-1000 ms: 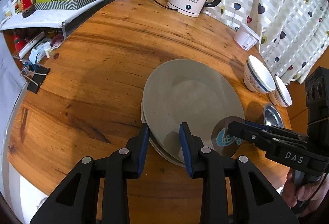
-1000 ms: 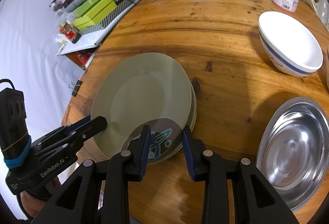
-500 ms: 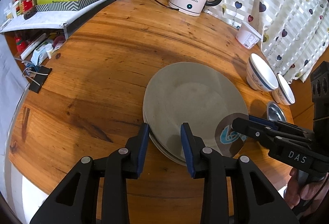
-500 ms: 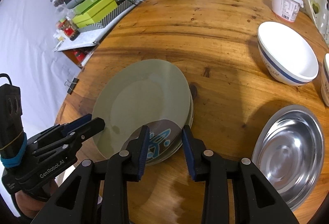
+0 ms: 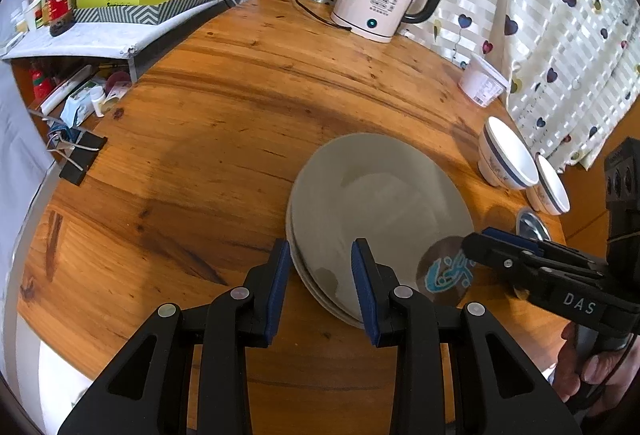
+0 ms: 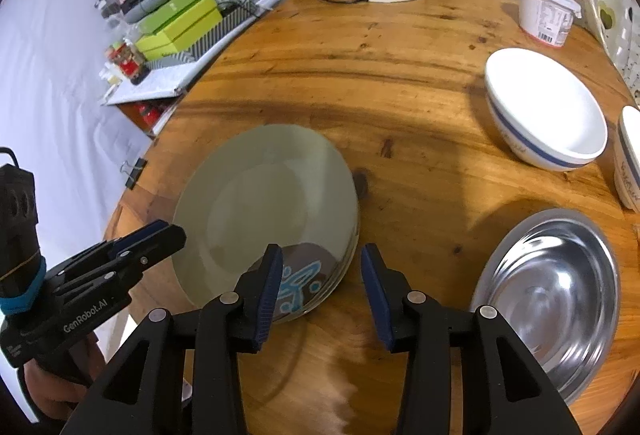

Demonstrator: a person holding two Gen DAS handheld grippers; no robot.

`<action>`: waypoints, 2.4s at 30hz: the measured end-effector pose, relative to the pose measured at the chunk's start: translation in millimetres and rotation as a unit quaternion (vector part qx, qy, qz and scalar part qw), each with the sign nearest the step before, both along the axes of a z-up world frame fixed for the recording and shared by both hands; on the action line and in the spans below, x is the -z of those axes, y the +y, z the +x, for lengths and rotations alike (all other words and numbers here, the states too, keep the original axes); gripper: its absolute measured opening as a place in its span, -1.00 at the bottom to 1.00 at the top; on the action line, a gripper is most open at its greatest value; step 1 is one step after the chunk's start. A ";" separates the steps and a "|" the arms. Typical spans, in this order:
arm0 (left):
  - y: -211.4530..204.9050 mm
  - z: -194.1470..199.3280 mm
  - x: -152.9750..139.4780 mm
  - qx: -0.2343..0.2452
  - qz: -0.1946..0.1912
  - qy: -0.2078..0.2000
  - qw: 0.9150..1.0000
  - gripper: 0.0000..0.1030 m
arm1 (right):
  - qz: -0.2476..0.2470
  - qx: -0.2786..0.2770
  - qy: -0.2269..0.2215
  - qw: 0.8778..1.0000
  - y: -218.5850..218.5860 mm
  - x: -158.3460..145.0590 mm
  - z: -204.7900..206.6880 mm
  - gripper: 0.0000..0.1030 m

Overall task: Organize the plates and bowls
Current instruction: 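Set the plate flat on the stack and open both grippers, then move both grippers to the rim of a white bowl beside the steel bowl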

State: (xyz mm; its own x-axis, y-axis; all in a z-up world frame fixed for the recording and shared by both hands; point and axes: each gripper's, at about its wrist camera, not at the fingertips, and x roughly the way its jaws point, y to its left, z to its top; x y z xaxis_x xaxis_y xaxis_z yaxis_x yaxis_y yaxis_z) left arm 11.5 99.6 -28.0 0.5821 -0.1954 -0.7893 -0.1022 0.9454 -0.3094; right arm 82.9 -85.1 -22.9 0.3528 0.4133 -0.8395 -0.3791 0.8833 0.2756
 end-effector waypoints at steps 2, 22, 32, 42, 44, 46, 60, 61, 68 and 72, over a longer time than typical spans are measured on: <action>1.9 1.8 1.6 -0.003 -0.003 0.001 1.000 -0.36 | 0.004 0.001 -0.003 1.000 -1.7 -1.0 0.9 -0.23; 1.3 11.4 6.3 0.004 -0.017 0.007 1.000 -0.36 | 0.019 0.007 0.018 1.000 -3.4 7.1 7.1 -0.49; 1.9 13.0 2.3 0.001 -0.006 -0.001 1.000 -0.36 | 0.024 0.006 0.010 1.000 -7.3 4.1 5.8 -0.49; -5.1 10.7 -21.2 0.004 0.014 -0.030 0.999 -0.36 | 0.033 0.003 -0.019 0.999 -19.5 -18.4 -1.9 -0.47; -9.5 11.4 -25.5 0.009 0.017 -0.035 0.999 -0.36 | 0.037 0.002 -0.025 0.999 -22.4 -24.1 -3.8 -0.45; -15.2 12.8 -29.2 0.016 0.018 -0.039 0.999 -0.36 | 0.038 0.001 -0.029 0.999 -25.5 -28.0 -5.6 -0.43; -57.4 24.1 -47.5 0.070 0.021 -0.058 0.996 -0.36 | 0.046 0.022 -0.057 0.997 -56.9 -47.6 -12.6 -0.22; -59.0 24.6 -48.1 0.072 0.021 -0.058 0.995 -0.36 | 0.047 0.024 -0.058 0.997 -58.9 -47.8 -12.7 -0.21; -73.0 31.0 -50.6 0.091 0.019 -0.060 0.994 -0.36 | 0.048 0.033 -0.072 0.996 -73.7 -51.1 -14.6 -0.12; -80.6 33.6 -52.0 0.100 0.018 -0.062 0.993 -0.36 | 0.044 0.038 -0.081 0.995 -79.5 -53.6 -14.4 -0.01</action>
State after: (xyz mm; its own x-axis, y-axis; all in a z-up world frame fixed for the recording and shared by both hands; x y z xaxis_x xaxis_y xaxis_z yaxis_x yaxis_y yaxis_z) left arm 45.1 19.1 24.1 0.6280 -0.2894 -0.7224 0.1246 0.9537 -0.2737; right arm 68.6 -164.6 30.7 0.5131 0.4487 -0.7317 -0.3571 0.8868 0.2935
